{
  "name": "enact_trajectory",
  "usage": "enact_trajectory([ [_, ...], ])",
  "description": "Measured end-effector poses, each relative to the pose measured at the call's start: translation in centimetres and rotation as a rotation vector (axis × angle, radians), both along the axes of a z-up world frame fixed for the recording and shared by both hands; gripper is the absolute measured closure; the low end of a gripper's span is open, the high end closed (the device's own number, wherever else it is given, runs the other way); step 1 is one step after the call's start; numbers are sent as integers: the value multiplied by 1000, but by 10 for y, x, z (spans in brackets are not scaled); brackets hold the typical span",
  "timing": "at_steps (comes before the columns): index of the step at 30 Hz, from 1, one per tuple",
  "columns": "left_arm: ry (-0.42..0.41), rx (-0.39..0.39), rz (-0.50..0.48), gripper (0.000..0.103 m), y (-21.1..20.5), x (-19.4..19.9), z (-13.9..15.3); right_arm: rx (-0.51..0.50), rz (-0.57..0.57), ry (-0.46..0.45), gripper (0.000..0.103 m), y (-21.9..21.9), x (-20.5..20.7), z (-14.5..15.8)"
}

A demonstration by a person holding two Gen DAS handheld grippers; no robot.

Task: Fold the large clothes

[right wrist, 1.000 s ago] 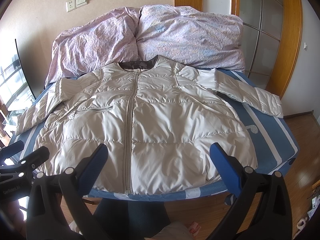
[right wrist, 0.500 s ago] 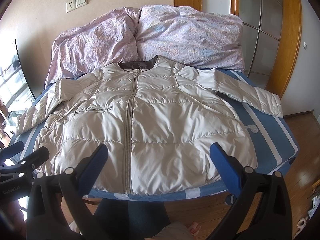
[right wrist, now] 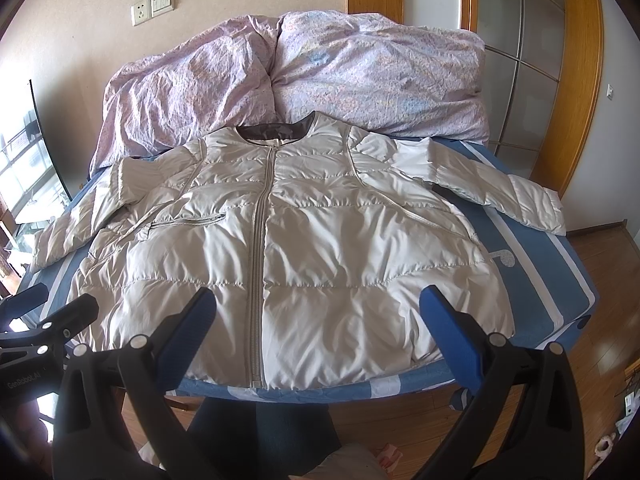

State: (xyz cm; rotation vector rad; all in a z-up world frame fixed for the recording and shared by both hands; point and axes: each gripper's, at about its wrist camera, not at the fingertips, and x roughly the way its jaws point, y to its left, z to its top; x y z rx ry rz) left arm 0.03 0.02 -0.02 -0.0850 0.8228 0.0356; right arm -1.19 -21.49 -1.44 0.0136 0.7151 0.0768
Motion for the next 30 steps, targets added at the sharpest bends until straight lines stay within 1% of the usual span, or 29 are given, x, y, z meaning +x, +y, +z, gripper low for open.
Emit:
enact_trajectory([
  [19, -3, 4, 0, 1, 0, 0, 0, 6, -9, 4, 2, -2, 4, 0],
  [23, -7, 20, 7, 1, -1, 6, -1, 13, -42, 8, 2, -15, 22, 0],
  [25, -1, 18, 14, 1, 0, 14, -4, 34, -66, 10, 2, -29, 31, 2],
  [27, 6, 7, 18, 1, 4, 24, -6, 104, -101, 32, 2, -49, 44, -2],
  [30, 17, -22, 26, 1, 11, 38, -8, 242, -183, 91, 2, -91, 73, -14],
])
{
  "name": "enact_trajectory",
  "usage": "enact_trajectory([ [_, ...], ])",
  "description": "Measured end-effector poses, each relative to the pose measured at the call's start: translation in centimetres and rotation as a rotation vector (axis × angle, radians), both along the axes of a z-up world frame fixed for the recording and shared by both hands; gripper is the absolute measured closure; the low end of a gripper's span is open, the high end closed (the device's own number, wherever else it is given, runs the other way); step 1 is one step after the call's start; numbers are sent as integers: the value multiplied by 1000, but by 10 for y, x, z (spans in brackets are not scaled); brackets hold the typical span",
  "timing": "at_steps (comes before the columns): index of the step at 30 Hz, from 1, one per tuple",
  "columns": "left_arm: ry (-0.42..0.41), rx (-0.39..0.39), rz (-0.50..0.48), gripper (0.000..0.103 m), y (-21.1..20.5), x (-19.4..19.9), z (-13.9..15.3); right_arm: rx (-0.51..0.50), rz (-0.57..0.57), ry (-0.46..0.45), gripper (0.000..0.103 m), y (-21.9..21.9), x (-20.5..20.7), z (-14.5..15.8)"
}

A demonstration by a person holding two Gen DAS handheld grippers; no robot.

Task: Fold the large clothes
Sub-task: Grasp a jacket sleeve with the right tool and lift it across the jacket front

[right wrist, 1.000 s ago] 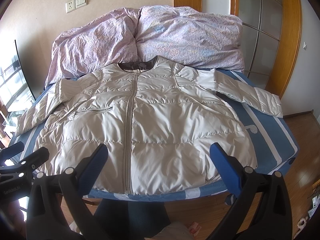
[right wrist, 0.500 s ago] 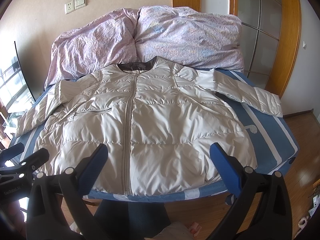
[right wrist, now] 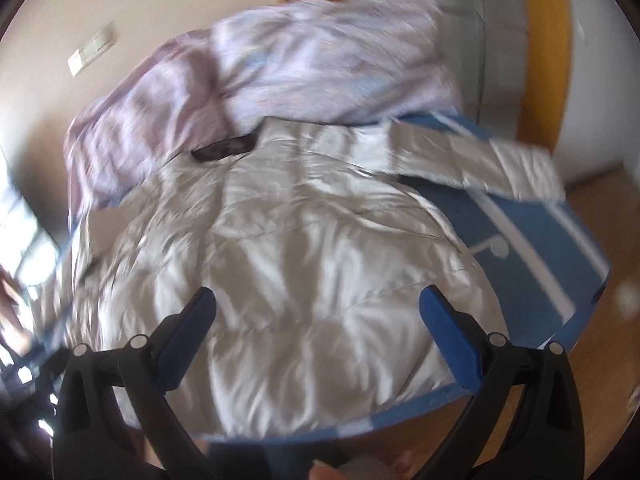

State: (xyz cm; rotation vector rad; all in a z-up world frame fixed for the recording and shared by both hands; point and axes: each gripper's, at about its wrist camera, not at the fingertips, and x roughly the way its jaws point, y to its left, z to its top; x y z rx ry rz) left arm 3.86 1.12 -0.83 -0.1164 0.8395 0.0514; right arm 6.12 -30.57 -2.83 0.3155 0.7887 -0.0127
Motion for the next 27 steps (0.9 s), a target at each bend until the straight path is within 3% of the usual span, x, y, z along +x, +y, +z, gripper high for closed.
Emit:
enact_trajectory([
  [9, 24, -136, 0, 1, 24, 53, -3, 288, -263, 98, 2, -129, 68, -44],
  [17, 63, -212, -64, 1, 26, 105, -2, 574, -438, 143, 18, -216, 104, -93],
  [22, 85, -194, -124, 1, 9, 135, -3, 690, -537, 110, 25, -255, 114, -110],
  [27, 105, -201, -192, 1, -7, 156, -8, 721, -590, 79, 31, -280, 125, -113],
])
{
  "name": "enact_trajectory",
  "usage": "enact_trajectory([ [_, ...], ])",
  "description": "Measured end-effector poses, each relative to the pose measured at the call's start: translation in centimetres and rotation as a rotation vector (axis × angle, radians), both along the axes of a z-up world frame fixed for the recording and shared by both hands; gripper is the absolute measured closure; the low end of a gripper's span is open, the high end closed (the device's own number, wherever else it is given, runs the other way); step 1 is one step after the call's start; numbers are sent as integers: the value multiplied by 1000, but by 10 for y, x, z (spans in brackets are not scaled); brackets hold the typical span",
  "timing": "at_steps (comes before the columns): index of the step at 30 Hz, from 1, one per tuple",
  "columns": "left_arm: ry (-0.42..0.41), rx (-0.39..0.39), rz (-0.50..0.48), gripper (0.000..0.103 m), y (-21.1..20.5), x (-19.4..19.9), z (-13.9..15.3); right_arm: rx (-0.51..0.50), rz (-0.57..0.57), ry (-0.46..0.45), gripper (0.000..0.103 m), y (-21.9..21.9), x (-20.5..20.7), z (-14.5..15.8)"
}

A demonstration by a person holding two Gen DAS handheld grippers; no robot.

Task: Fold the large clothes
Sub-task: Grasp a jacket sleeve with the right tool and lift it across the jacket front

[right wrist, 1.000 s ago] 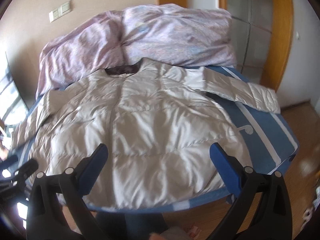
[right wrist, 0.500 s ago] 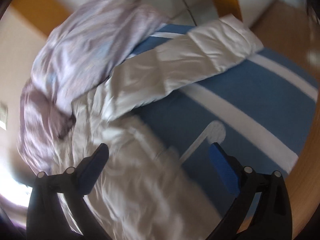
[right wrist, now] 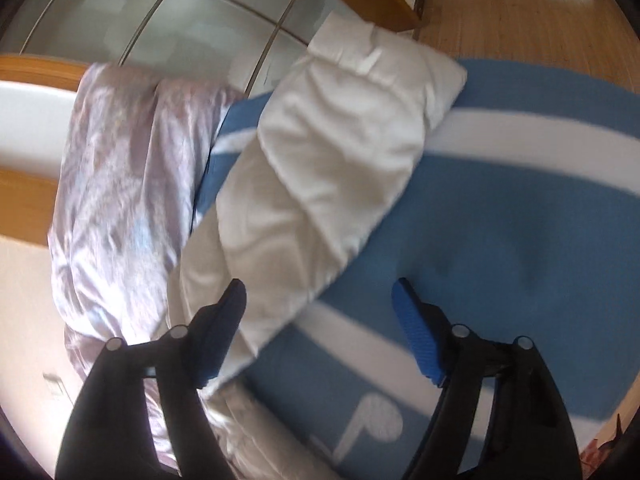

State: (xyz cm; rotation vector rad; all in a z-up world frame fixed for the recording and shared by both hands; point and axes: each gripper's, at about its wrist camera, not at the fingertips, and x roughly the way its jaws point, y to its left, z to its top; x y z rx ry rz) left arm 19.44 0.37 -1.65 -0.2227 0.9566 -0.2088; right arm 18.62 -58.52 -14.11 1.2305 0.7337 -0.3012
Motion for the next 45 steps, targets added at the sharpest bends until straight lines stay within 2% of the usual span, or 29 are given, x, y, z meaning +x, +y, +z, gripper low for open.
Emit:
enact_trajectory([
  [4, 12, -8, -12, 1, -6, 13, -2, 6, -56, 6, 43, -15, 2, -1],
  [7, 19, -77, -5, 1, -3, 24, -4, -21, -80, 24, 52, -21, 2, 1],
  [10, 10, -110, 8, 1, -3, 34, -4, -37, -88, 31, 61, -25, 1, 2],
  [15, -69, -61, 6, 1, -9, 46, -1, -35, -91, 47, 74, -27, 9, 0],
  [17, -86, -54, 0, 1, -10, 49, 0, -25, -99, 39, 86, -29, 8, -3],
  [19, -98, -55, -6, 1, -12, 51, 0, -20, -105, 28, 91, -30, 9, -3],
  [22, -96, -53, -17, 1, -13, 57, -2, -84, -95, 15, 95, -26, 11, 9],
  [26, -78, -72, -26, 1, -11, 66, -7, -304, -54, -2, 98, -7, 20, 51],
  [27, -72, -91, -24, 1, -8, 68, -8, -372, -36, -14, 98, 3, 23, 67],
  [31, -47, -190, 5, 1, 9, 76, -12, -545, 59, -97, 98, 45, 38, 117],
  [35, -18, -297, 42, 1, 27, 83, -14, -719, 229, -212, 98, 123, 55, 164],
  [40, -7, -362, 66, 1, 40, 88, -15, -788, 436, -323, 98, 207, 63, 181],
  [45, 23, -451, 68, 1, 43, 94, -23, -753, 677, -360, 98, 282, 64, 165],
])
